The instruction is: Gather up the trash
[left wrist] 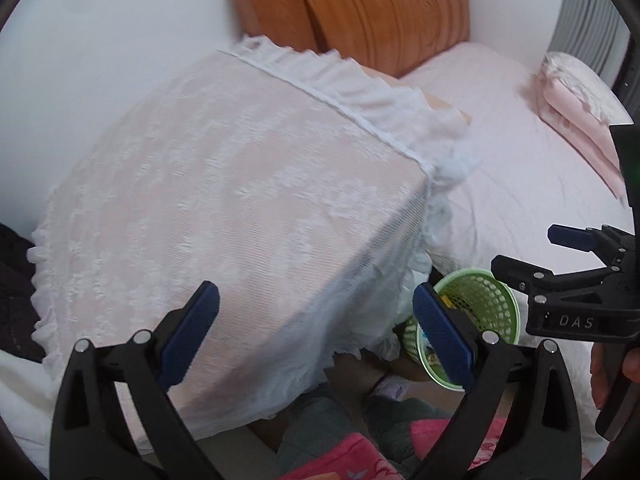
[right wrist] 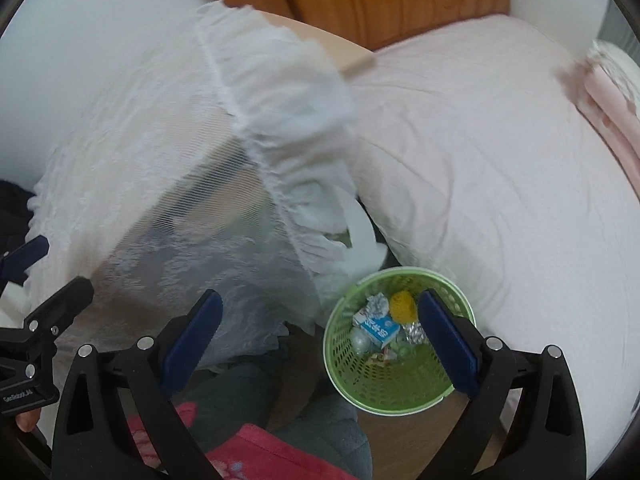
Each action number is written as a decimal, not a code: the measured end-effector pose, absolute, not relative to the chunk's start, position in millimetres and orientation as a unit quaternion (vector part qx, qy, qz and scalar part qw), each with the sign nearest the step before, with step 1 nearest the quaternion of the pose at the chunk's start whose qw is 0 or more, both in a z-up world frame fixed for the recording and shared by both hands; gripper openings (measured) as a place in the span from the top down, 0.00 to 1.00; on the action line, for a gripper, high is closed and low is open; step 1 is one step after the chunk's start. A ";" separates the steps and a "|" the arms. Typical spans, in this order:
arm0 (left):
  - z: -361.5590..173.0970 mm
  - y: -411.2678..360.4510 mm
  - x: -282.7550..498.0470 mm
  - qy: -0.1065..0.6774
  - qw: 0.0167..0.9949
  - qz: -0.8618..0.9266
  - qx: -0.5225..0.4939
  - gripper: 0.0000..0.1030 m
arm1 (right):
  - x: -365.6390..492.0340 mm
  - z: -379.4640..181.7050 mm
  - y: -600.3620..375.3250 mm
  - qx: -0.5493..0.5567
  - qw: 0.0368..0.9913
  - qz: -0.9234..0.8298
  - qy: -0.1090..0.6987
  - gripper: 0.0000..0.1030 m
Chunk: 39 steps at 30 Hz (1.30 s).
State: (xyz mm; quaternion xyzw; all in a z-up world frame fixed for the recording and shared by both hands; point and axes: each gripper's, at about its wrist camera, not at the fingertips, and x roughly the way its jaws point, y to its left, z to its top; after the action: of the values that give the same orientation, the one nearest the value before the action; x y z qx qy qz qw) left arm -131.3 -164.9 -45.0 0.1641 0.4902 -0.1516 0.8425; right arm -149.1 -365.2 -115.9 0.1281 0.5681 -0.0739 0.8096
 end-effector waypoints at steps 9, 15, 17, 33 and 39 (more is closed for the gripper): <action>103.8 -71.4 -78.0 0.362 0.927 -0.019 0.101 0.07 | -62.4 52.9 -274.1 0.012 0.907 0.036 0.418 0.02; 142.5 -12.8 -63.1 0.344 0.938 0.043 0.008 0.07 | -41.9 118.3 -231.4 -0.001 0.939 0.041 0.343 0.02; 141.9 0.8 -62.5 0.346 0.937 0.058 -0.008 0.07 | -37.4 128.3 -221.6 0.009 0.943 0.044 0.330 0.02; 124.3 30.6 -56.9 0.368 0.927 0.072 -0.022 0.07 | -11.4 133.5 -189.6 0.002 0.931 0.065 0.360 0.02; 121.4 30.4 -54.1 0.373 0.925 0.069 -0.019 0.07 | -17.9 123.4 -190.7 0.005 0.931 0.063 0.360 0.02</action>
State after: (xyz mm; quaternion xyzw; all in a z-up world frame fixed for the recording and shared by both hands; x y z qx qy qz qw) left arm -54.1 30.4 121.4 -0.0193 0.3729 0.0686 0.9251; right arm -17.9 -190.7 123.4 0.0045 0.3601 0.0634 0.9307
